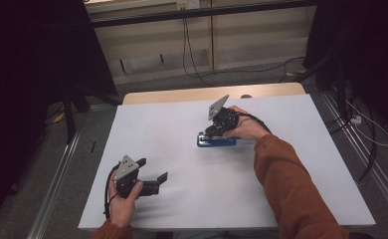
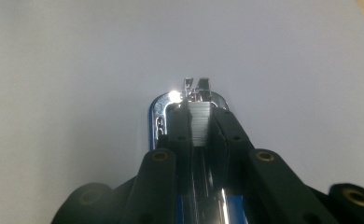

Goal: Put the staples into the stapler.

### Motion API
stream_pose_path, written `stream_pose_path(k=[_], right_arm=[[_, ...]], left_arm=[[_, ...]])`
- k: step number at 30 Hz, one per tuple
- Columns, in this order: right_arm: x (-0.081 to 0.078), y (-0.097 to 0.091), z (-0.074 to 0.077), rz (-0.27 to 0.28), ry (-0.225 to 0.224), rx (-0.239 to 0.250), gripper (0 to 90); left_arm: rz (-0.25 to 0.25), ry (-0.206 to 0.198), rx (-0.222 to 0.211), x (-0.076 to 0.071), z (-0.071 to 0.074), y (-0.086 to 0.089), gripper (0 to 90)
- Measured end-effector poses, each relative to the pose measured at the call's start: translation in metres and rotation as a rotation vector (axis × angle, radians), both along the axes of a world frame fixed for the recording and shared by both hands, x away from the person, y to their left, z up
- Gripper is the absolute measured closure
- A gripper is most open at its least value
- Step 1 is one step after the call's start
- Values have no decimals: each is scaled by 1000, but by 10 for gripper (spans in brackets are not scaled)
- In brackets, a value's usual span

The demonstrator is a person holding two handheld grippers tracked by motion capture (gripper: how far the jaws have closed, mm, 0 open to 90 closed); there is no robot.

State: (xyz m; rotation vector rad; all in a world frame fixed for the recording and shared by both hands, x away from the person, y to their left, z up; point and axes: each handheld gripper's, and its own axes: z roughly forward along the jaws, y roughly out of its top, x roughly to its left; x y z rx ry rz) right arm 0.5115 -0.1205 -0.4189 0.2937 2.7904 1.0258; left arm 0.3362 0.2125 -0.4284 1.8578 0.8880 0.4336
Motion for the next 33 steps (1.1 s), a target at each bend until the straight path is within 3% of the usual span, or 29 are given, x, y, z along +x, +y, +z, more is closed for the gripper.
stream_pose_path(k=[10, 23, 33], right_arm=[[1, 2, 1, 8, -2, -3, 793], [4, 8, 3, 58, -27, -24, 793], [3, 6, 4, 58, -27, -34, 793]], left_arm=[[4, 3, -1, 1, 0, 2, 37], [-3, 5, 3, 1, -1, 0, 37], [-3, 4, 2, 1, -1, 0, 37]])
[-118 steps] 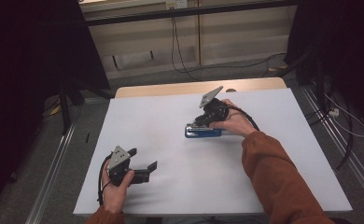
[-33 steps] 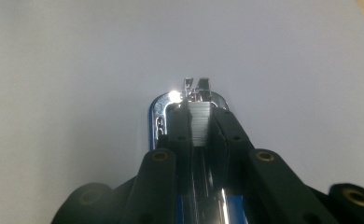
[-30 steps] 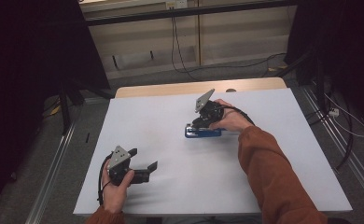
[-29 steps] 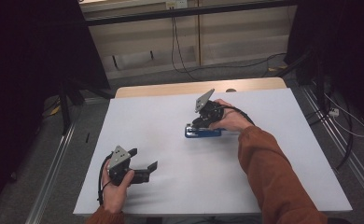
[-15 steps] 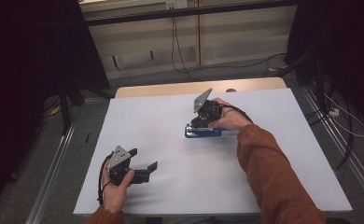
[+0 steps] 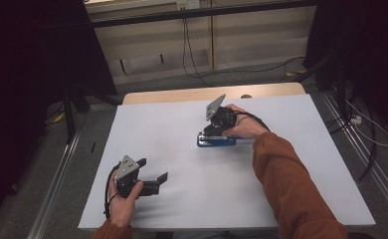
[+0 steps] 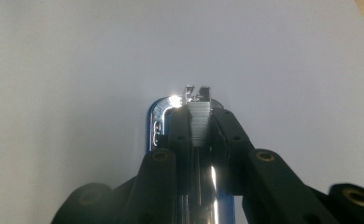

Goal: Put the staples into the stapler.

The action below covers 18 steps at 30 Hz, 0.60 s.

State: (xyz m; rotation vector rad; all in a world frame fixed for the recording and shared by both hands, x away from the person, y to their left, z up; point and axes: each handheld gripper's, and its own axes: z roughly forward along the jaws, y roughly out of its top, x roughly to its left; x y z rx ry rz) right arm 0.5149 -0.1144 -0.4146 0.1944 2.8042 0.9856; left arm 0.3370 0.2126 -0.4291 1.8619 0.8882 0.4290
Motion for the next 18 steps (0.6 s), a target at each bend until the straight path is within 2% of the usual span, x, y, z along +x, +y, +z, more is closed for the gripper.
stream_pose_path(k=[9, 14, 18], right_arm=[[0, -2, 0, 2, 2, -10, 793], [-1, -2, 3, 3, -6, 5, 793], [-2, -2, 3, 3, -10, -15, 793]], left_arm=[[0, -1, -1, 0, 0, 0, 37], [0, 2, 2, 0, 0, 0, 37], [0, 0, 2, 0, 0, 0, 37]])
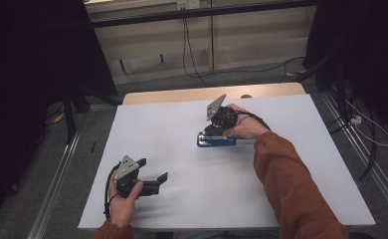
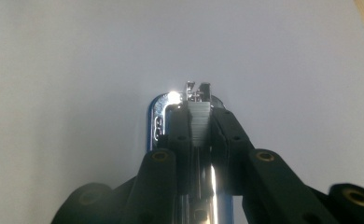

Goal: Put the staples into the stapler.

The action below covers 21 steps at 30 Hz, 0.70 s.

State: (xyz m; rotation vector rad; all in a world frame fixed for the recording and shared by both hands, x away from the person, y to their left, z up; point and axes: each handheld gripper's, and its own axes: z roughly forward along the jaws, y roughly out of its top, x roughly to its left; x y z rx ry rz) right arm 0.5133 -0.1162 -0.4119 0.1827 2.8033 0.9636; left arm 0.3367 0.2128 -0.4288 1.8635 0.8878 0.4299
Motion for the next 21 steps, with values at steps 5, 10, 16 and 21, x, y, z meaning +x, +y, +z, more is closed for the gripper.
stream_pose_path(k=[5, 10, 16, 21], right_arm=[[0, 1, -3, 11, 23, -3, 793], [1, 4, -7, 16, 28, 4, 793], [2, 1, -5, 6, 26, 12, 793], [2, -2, -1, -3, 14, 18, 793]], left_arm=[[1, 1, 0, 0, 0, 0, 37], [3, -2, -6, 0, 0, 0, 37], [0, -1, -4, 0, 0, 1, 37], [0, -1, 2, 0, 0, 0, 37]])
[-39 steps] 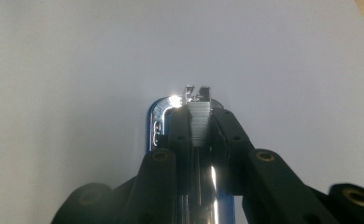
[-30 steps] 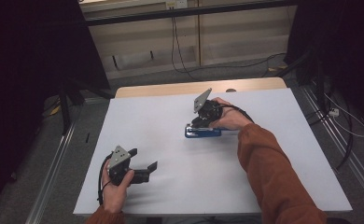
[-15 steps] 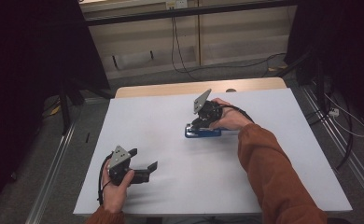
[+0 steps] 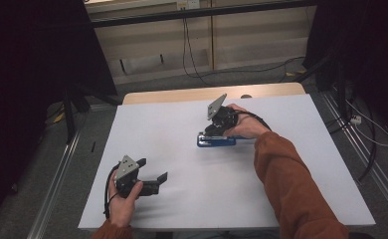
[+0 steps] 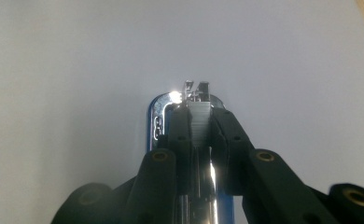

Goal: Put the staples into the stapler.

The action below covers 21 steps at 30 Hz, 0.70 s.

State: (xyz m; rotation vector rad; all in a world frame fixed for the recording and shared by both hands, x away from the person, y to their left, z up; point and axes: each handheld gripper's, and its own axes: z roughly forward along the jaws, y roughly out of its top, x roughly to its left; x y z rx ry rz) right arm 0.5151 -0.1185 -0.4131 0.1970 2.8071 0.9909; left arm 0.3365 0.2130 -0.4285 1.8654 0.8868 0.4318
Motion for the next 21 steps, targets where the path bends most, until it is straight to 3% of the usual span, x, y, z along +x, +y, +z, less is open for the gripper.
stream_pose_path(k=[21], right_arm=[[1, 3, -2, 8, -15, -6, 793]], left_arm=[[-3, 1, 2, 0, 0, 0, 37]])
